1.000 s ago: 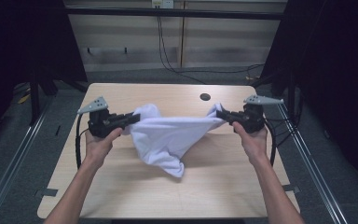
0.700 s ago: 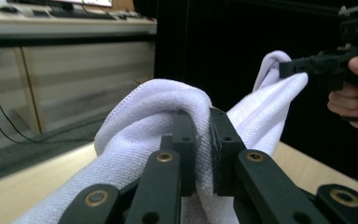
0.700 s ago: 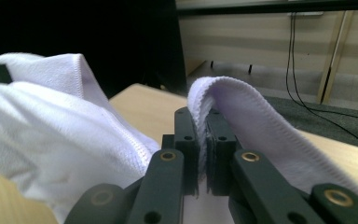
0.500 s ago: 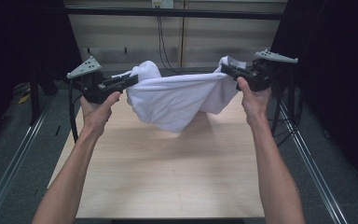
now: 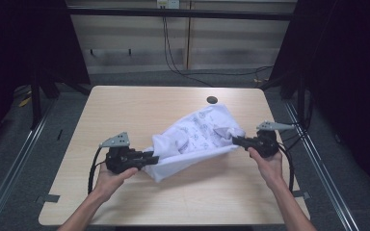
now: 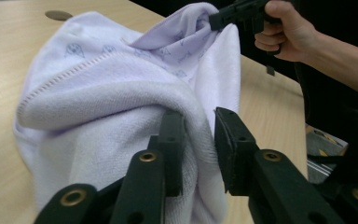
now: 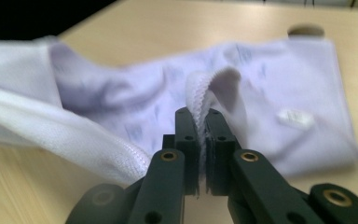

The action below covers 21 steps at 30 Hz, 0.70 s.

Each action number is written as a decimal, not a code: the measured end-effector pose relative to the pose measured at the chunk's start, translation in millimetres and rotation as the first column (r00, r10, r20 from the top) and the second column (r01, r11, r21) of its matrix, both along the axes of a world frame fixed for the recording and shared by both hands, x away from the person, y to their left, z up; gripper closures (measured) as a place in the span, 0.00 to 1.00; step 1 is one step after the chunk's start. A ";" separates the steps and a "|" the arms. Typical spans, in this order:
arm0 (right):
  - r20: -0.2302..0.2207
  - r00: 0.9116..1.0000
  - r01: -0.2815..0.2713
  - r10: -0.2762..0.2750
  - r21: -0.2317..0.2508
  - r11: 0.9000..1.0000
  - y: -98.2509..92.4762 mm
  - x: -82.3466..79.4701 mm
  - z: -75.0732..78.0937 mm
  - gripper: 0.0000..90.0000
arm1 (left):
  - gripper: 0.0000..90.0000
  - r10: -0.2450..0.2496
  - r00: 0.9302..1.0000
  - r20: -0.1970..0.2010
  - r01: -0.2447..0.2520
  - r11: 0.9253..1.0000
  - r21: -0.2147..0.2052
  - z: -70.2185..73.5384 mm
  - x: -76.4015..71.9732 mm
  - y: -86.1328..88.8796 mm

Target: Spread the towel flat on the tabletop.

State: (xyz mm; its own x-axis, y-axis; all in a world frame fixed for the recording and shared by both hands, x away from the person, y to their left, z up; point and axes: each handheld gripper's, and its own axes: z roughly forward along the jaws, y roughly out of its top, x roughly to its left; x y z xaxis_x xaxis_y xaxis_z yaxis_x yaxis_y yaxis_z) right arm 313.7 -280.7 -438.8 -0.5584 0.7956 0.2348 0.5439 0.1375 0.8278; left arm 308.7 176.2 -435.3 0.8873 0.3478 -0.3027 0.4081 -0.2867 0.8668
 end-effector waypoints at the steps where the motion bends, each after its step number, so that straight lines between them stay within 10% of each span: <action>1: -0.020 1.000 -0.001 0.000 -0.015 1.000 -3.6 -5.2 -6.9 0.95 | 0.78 -0.005 1.000 -0.010 0.005 1.000 -0.004 -0.6 -1.7 2.7; 7: -0.068 0.997 0.039 -0.045 -0.085 0.996 -26.1 -19.3 -26.5 0.93 | 0.68 0.063 0.997 -0.043 -0.065 0.998 -0.027 -10.7 0.1 28.1; 14: -0.059 0.995 0.077 -0.084 -0.116 0.990 -40.9 -49.9 -22.8 0.61 | 0.65 0.067 0.993 -0.095 -0.060 0.995 0.076 -38.3 7.4 18.9; 21: 0.003 0.998 0.066 -0.066 -0.085 0.994 -31.6 -69.0 -11.0 0.58 | 0.90 -0.012 0.994 -0.112 0.034 0.980 0.196 -56.5 3.4 -6.0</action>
State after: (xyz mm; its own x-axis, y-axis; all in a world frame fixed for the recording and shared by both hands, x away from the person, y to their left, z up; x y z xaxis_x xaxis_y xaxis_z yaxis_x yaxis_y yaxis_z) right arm 244.7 -312.3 -449.8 -0.5042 0.8477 0.1648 0.5543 0.1714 0.8145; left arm 312.1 170.2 -491.7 0.8612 0.3900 -0.3259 0.4885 -0.4582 0.7425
